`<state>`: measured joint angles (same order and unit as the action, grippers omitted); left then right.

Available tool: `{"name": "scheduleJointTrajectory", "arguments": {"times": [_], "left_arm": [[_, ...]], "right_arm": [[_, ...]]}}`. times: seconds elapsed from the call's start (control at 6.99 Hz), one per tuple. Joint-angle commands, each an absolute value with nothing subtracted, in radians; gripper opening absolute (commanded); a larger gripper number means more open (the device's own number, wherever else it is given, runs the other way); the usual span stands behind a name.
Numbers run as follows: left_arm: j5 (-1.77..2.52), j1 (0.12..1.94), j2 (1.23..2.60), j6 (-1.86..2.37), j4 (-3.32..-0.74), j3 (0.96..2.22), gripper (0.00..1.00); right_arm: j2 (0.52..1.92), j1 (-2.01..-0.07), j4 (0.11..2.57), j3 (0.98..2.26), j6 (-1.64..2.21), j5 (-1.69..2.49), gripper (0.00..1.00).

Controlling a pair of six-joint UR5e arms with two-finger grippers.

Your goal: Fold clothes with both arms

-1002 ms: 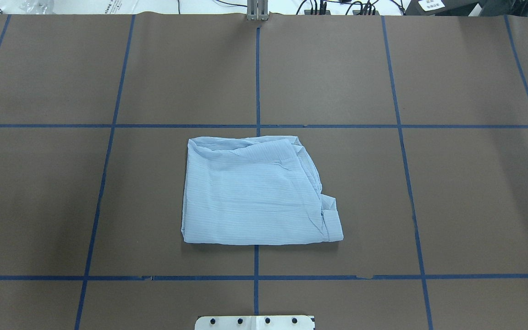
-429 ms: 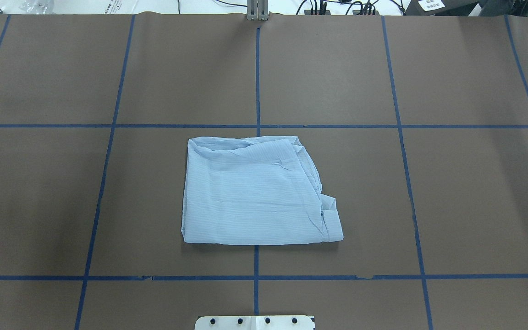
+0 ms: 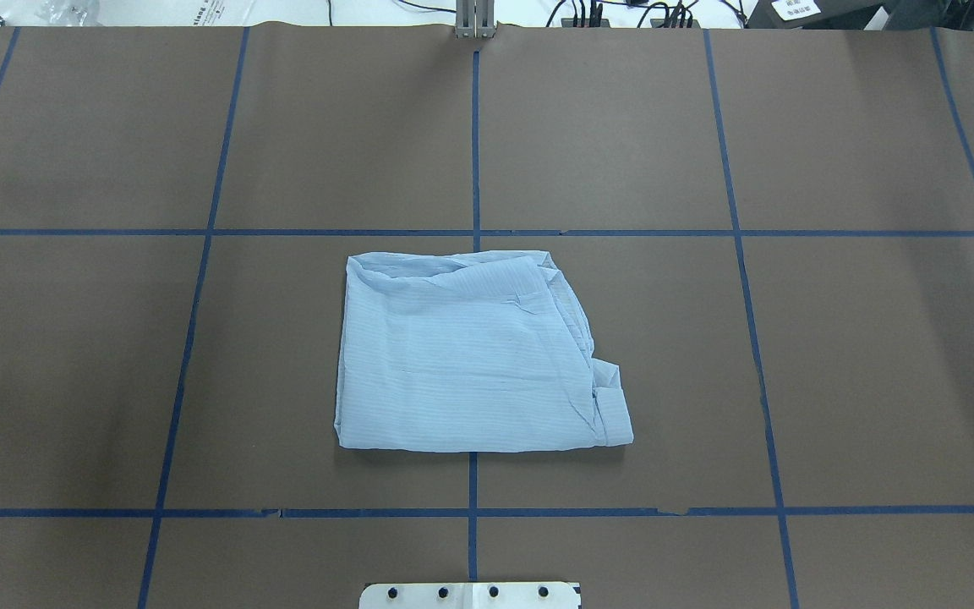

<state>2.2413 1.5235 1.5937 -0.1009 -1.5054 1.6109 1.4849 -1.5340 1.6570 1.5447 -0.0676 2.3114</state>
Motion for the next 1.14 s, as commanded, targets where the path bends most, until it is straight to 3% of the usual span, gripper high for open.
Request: {"name": "scheduleJointTrajectory", "arguments": {"times": [0.0, 0.43, 0.72, 1.0], "left_arm": [[2.273, 1.525, 1.589, -0.107, -1.493, 1.608, 1.00], [2.287, 1.525, 1.585, -0.107, -1.493, 1.609, 1.00], [2.287, 1.525, 1.586, -0.107, -1.493, 1.609, 1.00], [2.287, 1.526, 1.585, -0.107, -1.493, 1.609, 1.00]], "right_arm": [[1.489, -1.534, 1.660, 1.542, -0.067, 2.310, 1.00], [1.512, -1.568, 1.663, 1.563, -0.068, 2.316, 1.00], [1.574, -1.572, 1.663, 1.687, 0.080, 2.319, 1.00], [1.585, -1.569, 1.661, 1.701, 0.087, 2.321, 1.00]]}}
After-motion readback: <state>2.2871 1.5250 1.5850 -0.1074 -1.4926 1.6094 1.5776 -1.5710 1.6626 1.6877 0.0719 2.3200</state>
